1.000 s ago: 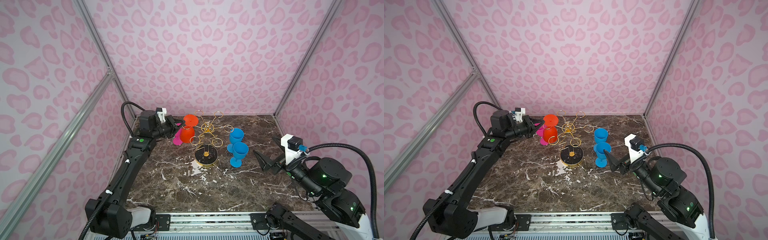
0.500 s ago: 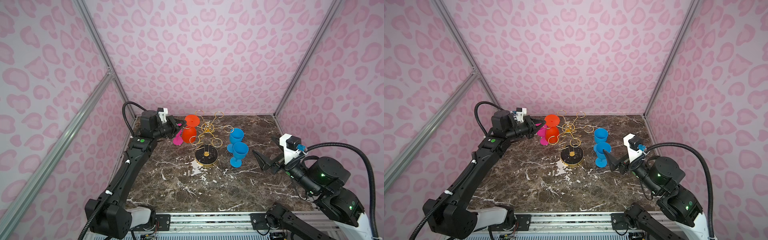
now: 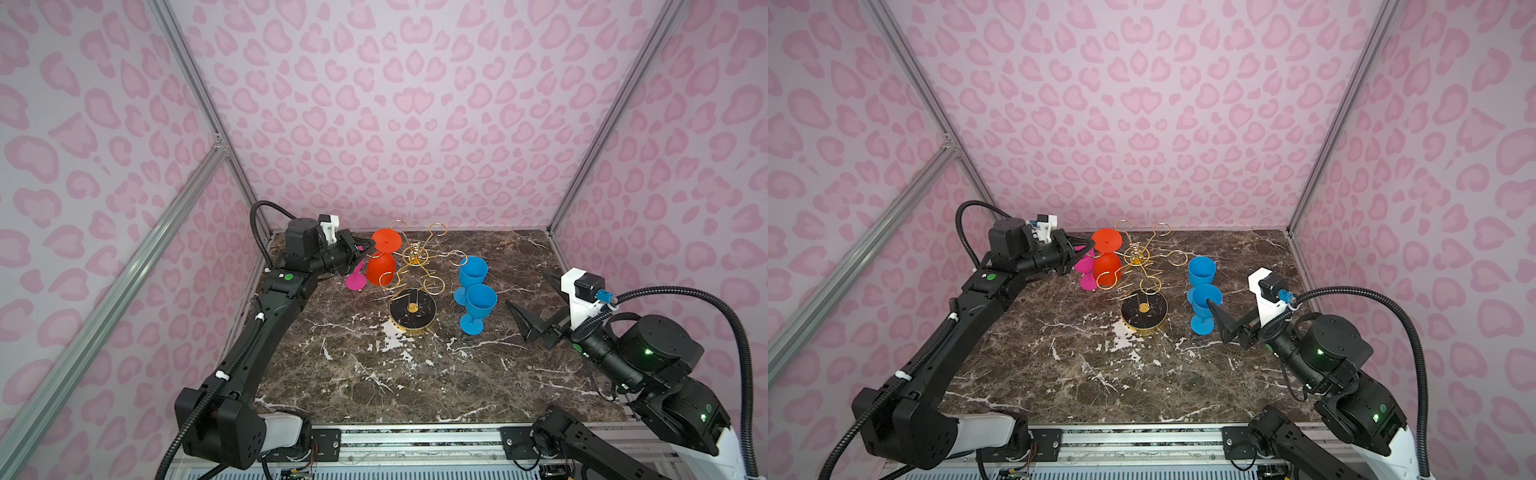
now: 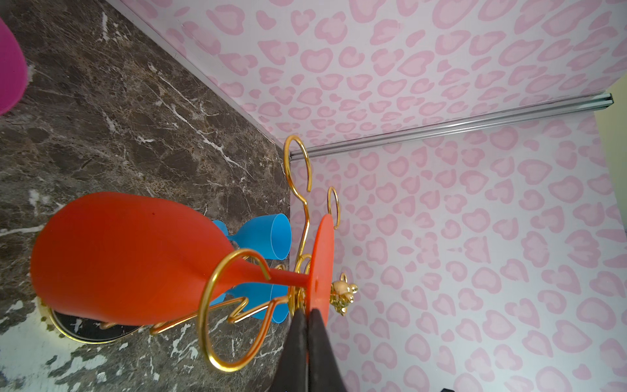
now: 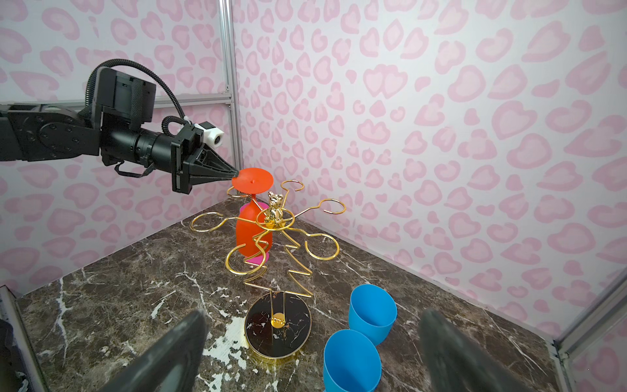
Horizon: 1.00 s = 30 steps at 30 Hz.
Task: Take the wine glass off the wine glass rack
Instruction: Pick up the wine glass from the wine glass rack.
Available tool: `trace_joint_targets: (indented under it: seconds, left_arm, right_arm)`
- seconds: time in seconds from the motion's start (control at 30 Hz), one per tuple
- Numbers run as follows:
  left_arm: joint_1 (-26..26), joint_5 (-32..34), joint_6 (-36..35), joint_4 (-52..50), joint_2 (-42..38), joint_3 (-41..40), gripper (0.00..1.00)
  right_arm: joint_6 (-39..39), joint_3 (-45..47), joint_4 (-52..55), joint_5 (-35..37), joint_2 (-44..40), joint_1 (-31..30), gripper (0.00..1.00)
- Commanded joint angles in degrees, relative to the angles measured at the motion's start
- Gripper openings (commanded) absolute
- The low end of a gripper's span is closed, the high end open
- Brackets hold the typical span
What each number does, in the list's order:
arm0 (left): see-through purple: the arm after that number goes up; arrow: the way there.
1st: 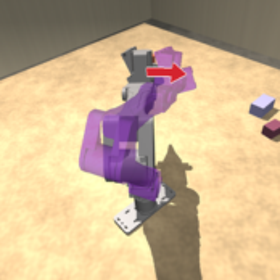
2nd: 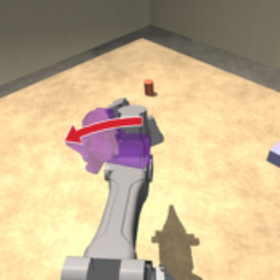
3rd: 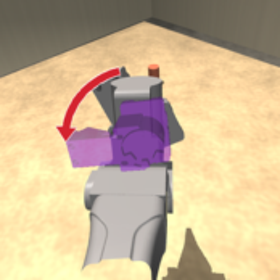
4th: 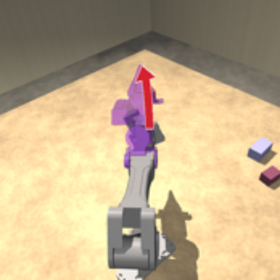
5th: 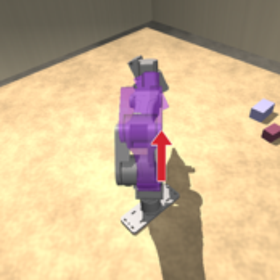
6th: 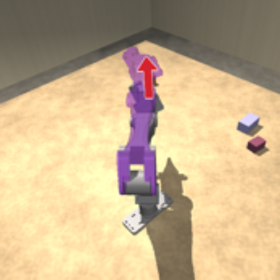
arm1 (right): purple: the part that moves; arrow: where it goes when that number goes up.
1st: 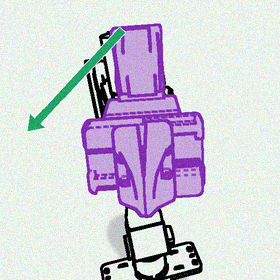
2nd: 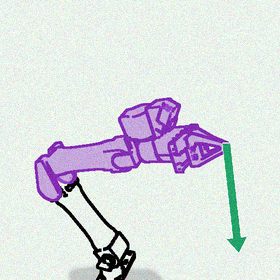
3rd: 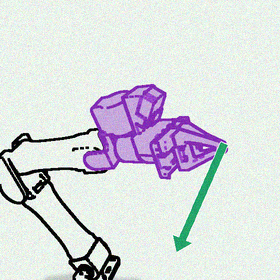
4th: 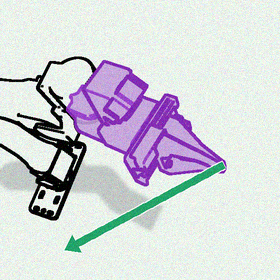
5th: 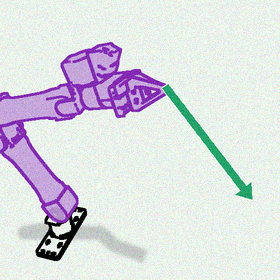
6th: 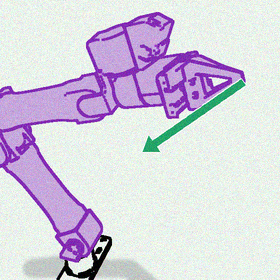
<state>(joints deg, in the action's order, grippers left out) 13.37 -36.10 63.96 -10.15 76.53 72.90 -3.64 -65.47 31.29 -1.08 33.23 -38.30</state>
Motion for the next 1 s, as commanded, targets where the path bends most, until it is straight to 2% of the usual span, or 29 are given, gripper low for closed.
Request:
trace_joint_targets:
  seconds: [0.0,0.43,0.97]
  left_arm:
    - [0.2,-0.2,-0.1,3.2,0.4,1.1,0.03]
    - [0.1,1.1,-2.0,3.3,4.2,5.9,0.04]
    - [-1.6,4.1,-10.4,-3.9,7.1,13.9,0.04]
  right_arm:
    - [0.2,-0.2,-0.7,0.3,-0.1,0.0,0.99]
    - [0.3,-0.4,-0.3,0.5,-0.3,0.0,0.99]
    - [1.8,-1.2,-1.5,0.5,0.3,0.0,0.99]
